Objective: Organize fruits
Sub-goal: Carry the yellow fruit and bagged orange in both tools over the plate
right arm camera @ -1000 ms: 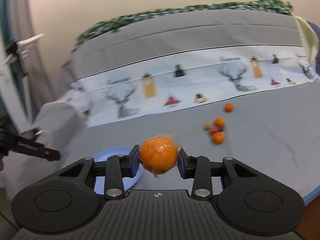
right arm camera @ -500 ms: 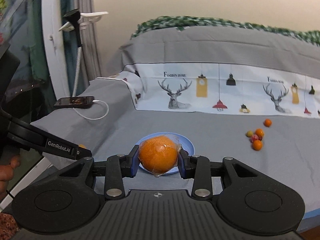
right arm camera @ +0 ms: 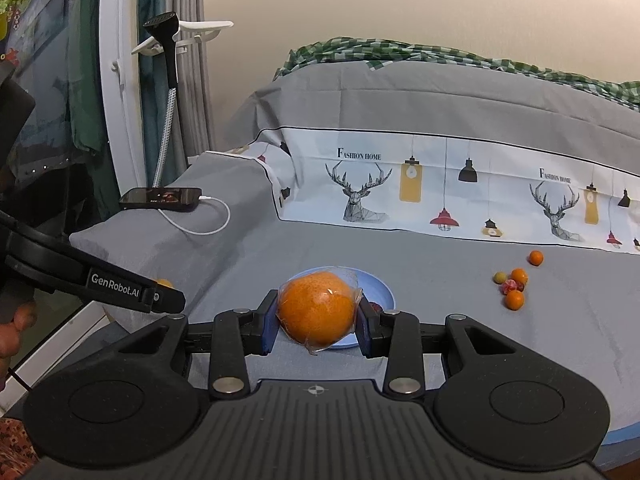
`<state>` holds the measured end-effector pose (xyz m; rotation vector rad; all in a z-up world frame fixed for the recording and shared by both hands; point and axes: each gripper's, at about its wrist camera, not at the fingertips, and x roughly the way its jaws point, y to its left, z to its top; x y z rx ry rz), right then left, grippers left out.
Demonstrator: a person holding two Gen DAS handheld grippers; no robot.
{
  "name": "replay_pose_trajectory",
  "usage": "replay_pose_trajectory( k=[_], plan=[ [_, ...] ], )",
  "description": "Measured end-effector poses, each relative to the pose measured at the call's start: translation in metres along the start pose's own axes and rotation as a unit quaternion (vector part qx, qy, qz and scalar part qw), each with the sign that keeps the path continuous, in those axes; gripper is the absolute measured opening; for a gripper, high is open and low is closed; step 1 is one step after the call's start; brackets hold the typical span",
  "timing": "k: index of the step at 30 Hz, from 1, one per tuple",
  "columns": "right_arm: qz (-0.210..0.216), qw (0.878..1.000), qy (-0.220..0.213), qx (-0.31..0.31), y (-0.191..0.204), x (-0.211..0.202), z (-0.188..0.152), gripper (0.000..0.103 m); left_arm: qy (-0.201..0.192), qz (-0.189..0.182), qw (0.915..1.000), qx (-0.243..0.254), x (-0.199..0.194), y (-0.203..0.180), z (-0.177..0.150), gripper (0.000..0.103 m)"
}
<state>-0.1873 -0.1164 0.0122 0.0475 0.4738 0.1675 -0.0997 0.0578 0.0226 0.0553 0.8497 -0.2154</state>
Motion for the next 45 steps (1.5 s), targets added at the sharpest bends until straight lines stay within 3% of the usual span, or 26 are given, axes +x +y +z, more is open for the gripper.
replay_pose_trajectory(
  k=[23, 45],
  plan=[
    [0.005, 1.000, 0.022, -0.013, 0.003, 0.016, 0.000, 0.039, 0.018, -0.004, 0.9998, -0.003, 0.017, 0.009, -0.002, 0.027],
    [0.006, 0.997, 0.078, 0.001, -0.005, 0.063, -0.004, 0.039, 0.065, -0.001, 0.9978, -0.005, 0.069, 0.021, 0.011, 0.027]
  ],
)
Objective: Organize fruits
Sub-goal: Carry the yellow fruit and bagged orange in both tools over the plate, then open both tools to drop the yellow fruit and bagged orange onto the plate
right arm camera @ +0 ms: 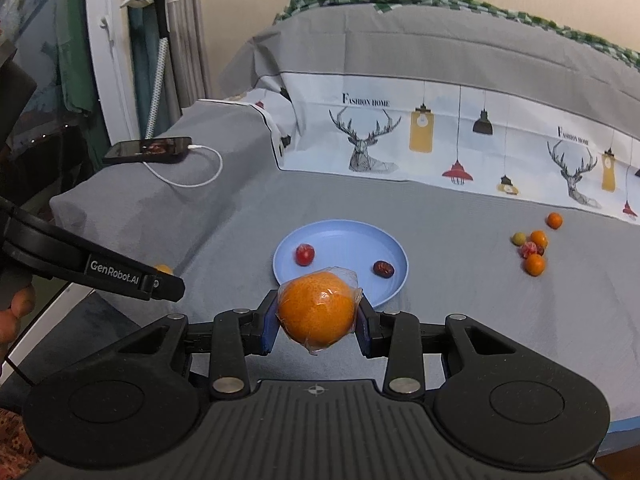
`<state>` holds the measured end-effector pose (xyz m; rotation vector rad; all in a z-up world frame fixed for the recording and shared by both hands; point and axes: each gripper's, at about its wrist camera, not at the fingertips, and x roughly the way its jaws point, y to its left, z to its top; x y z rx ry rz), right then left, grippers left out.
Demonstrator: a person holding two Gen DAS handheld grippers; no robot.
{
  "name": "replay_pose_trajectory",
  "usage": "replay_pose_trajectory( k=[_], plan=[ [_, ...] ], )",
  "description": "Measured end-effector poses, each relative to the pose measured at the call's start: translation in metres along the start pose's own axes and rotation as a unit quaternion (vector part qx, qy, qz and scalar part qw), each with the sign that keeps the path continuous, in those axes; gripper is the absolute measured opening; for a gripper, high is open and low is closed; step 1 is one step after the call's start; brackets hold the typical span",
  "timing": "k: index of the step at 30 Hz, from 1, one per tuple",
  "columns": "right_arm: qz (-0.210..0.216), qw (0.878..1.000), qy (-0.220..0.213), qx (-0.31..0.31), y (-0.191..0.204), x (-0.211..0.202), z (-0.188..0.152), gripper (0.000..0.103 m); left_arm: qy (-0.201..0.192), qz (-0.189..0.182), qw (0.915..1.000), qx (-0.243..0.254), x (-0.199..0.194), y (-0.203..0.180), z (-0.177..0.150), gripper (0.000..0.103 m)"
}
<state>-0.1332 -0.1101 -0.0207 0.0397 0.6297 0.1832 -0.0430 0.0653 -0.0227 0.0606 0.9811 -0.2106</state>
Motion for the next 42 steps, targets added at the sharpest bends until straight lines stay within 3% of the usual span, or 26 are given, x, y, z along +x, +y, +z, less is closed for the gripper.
replay_pose_trajectory(
  k=[10, 22, 31, 33, 35, 36, 37, 38, 42],
  plan=[
    [-0.008, 0.999, 0.029, 0.020, -0.013, 0.046, 0.008, 0.039, 0.014, -0.001, 0.9999, 0.004, 0.046, -0.006, 0.038, 0.027],
    [-0.028, 0.997, 0.067, 0.036, -0.035, 0.143, 0.020, 0.039, 0.037, 0.005, 0.9985, 0.039, 0.153, -0.031, 0.099, 0.027],
    [-0.037, 0.995, 0.087, -0.009, -0.048, 0.218, 0.021, 0.040, 0.067, 0.023, 0.9949, 0.071, 0.224, -0.038, 0.116, 0.027],
    [-0.041, 0.995, 0.092, -0.008, -0.052, 0.230, 0.021, 0.040, 0.062, 0.022, 0.9945, 0.082, 0.230, -0.042, 0.119, 0.037],
    [-0.042, 0.994, 0.100, -0.009, -0.056, 0.241, 0.022, 0.043, 0.046, 0.006, 0.9949, 0.089, 0.228, -0.045, 0.124, 0.096],
    [-0.045, 0.994, 0.102, -0.011, -0.057, 0.244, 0.023, 0.057, 0.034, 0.004, 0.9953, 0.090, 0.224, -0.046, 0.127, 0.103],
    [-0.052, 0.993, 0.103, -0.015, -0.058, 0.245, 0.025, 0.069, 0.015, 0.006, 0.9959, 0.089, 0.216, -0.046, 0.128, 0.102],
    [-0.056, 0.993, 0.099, -0.019, -0.058, 0.242, 0.028, 0.072, -0.001, 0.006, 0.9956, 0.093, 0.207, -0.047, 0.129, 0.102],
    [-0.055, 0.995, 0.088, -0.015, -0.063, 0.203, 0.037, 0.089, 0.008, 0.012, 0.9954, 0.094, 0.174, -0.041, 0.121, 0.102]
  ],
)
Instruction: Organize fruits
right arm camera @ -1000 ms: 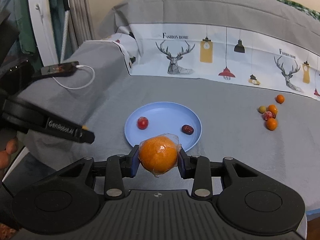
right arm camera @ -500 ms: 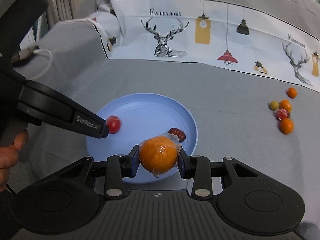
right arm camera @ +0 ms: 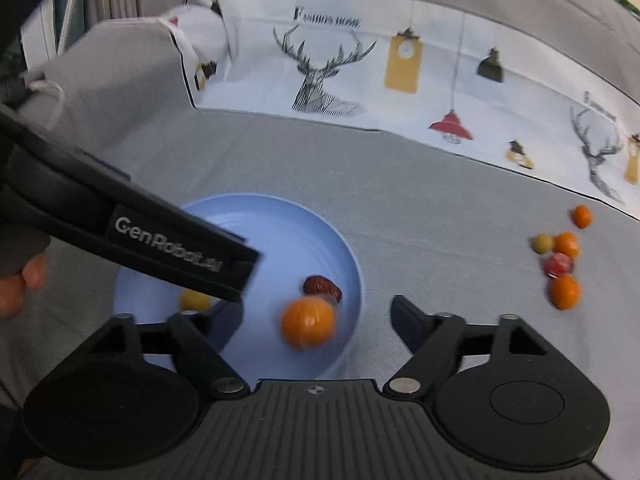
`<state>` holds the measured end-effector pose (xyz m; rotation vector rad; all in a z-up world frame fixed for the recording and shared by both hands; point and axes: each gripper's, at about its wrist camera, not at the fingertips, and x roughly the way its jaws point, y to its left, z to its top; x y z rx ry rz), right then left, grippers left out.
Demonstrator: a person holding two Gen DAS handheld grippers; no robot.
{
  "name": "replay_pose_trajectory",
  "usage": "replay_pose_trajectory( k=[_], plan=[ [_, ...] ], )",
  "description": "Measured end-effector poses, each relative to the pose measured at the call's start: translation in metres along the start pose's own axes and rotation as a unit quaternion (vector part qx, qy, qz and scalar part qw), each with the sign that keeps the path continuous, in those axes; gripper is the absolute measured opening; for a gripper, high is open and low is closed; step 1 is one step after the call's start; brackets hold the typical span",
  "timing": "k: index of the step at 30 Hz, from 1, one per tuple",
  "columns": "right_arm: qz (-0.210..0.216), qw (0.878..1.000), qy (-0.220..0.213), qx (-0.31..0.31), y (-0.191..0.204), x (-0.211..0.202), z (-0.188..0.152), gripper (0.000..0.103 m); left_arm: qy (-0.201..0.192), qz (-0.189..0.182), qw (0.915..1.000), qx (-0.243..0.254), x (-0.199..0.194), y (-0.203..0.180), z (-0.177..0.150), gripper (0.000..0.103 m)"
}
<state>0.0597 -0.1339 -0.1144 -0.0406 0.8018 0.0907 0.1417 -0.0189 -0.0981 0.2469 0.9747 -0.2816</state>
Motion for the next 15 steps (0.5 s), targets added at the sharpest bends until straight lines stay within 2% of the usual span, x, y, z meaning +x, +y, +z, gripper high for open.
replay_pose_trajectory(
  k=[4, 7, 10, 15],
  plan=[
    [0.038, 0.998, 0.014, 0.045, -0.006, -0.056, -0.018, 0.096, 0.014, 0.018, 0.9994, -0.026, -0.044, 0.009, -0.036, 0.103],
    [0.064, 0.996, 0.027, 0.064, 0.002, -0.096, -0.041, 0.098, 0.031, 0.024, 0.9983, -0.043, -0.073, 0.014, -0.070, 0.103],
    [0.067, 0.997, 0.019, 0.044, 0.017, -0.123, -0.056, 0.099, 0.033, 0.017, 0.9982, -0.046, -0.100, 0.014, -0.099, 0.103],
    [0.049, 0.999, -0.018, -0.002, 0.041, -0.155, -0.061, 0.099, 0.002, 0.041, 0.9975, -0.058, -0.139, 0.015, -0.124, 0.103]
  ],
)
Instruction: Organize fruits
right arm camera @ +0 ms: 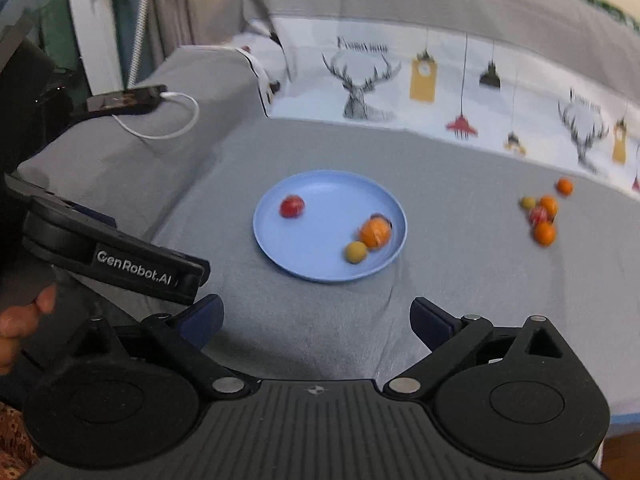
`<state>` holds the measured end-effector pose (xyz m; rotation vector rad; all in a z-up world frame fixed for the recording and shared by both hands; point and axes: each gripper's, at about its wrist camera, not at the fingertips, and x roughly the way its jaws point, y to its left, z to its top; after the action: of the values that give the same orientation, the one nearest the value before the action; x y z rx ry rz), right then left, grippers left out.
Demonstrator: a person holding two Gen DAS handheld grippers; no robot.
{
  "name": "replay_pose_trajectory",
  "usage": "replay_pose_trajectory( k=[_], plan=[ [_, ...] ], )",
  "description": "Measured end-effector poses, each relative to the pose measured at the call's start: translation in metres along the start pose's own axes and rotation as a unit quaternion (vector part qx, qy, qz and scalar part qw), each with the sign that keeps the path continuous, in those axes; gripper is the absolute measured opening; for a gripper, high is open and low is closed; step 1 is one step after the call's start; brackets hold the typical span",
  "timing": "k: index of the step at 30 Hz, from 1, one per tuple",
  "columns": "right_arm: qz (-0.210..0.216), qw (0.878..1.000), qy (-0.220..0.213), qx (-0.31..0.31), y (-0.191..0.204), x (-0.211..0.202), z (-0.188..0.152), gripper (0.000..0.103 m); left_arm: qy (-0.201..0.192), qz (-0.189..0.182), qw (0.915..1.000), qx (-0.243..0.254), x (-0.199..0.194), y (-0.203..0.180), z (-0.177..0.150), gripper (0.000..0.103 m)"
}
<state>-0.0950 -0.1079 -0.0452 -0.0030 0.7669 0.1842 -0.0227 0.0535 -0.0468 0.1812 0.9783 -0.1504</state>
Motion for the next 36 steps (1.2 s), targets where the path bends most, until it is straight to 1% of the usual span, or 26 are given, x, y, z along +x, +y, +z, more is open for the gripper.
replay_pose_trajectory(
  k=[5, 9, 14, 18, 21, 24, 29, 33, 36],
  plan=[
    [0.002, 0.999, -0.037, -0.032, 0.017, -0.028, -0.004, 0.100, -0.038, 0.021, 0.9991, -0.006, -0.036, 0.008, -0.012, 0.103],
    [0.002, 0.997, -0.052, -0.048, 0.025, -0.043, -0.007, 0.100, -0.053, 0.029, 0.9981, -0.013, -0.054, 0.011, -0.019, 0.103],
    [-0.001, 0.996, -0.066, -0.059, 0.032, -0.057, -0.010, 0.100, -0.073, 0.030, 0.9966, -0.024, -0.070, 0.012, -0.020, 0.103],
    [-0.015, 0.994, -0.080, -0.073, 0.033, -0.066, -0.011, 0.100, -0.080, 0.030, 0.9963, -0.015, -0.075, 0.002, -0.014, 0.103],
    [-0.030, 0.993, -0.091, -0.065, 0.029, -0.072, -0.013, 0.100, -0.102, 0.021, 0.9945, -0.008, -0.082, -0.002, -0.015, 0.103],
    [-0.031, 0.994, -0.086, -0.052, 0.025, -0.070, -0.011, 0.100, -0.102, 0.024, 0.9945, 0.004, -0.083, -0.005, -0.017, 0.103],
    [-0.030, 0.994, -0.090, -0.049, 0.025, -0.071, -0.015, 0.100, -0.099, 0.026, 0.9948, -0.006, -0.080, -0.002, -0.016, 0.103],
    [-0.028, 0.995, -0.081, -0.042, 0.022, -0.066, -0.015, 0.100, -0.095, 0.027, 0.9951, -0.005, -0.077, -0.001, -0.013, 0.103],
    [-0.025, 0.997, -0.073, -0.028, 0.017, -0.059, -0.014, 0.100, -0.085, 0.025, 0.9961, -0.007, -0.071, 0.000, -0.007, 0.103]
  ],
)
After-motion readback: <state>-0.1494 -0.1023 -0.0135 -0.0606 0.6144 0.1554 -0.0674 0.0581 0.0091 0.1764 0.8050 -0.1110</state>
